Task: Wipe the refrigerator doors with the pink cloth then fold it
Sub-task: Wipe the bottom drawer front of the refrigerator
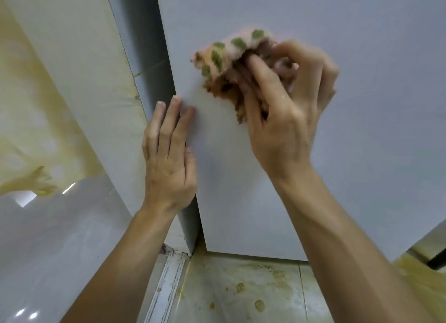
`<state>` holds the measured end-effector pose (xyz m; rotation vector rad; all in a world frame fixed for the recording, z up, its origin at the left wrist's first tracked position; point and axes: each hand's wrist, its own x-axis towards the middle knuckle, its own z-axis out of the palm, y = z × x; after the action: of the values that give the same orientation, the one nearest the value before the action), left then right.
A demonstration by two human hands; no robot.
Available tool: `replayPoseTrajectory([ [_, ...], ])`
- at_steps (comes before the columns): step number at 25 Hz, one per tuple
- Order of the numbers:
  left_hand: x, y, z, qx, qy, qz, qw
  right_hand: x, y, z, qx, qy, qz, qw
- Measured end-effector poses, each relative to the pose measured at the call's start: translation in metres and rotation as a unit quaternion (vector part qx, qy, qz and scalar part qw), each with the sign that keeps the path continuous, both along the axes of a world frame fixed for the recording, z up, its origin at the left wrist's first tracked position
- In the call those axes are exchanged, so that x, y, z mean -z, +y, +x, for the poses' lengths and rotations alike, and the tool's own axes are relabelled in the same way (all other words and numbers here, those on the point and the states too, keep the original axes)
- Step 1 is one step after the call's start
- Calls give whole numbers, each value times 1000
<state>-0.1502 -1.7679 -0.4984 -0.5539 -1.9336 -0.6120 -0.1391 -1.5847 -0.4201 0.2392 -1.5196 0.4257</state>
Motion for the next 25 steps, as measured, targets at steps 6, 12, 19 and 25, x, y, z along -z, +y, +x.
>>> replayPoseTrajectory([
  [6, -4, -20, -13, -67, 13, 25, 997, 87, -17, -8, -21, -42, 84, 995],
  [12, 5, -20, -16, -66, -21, 19, 997, 205, 4, 16, -90, -196, 277, 936],
  [19, -1, -20, -11, 40, -46, 103, 993, 7, -41, -7, -61, -27, 40, 997],
  [25, -12, -31, -18, 18, -15, 105, 994, 42, -59, -15, -30, -36, 56, 997],
])
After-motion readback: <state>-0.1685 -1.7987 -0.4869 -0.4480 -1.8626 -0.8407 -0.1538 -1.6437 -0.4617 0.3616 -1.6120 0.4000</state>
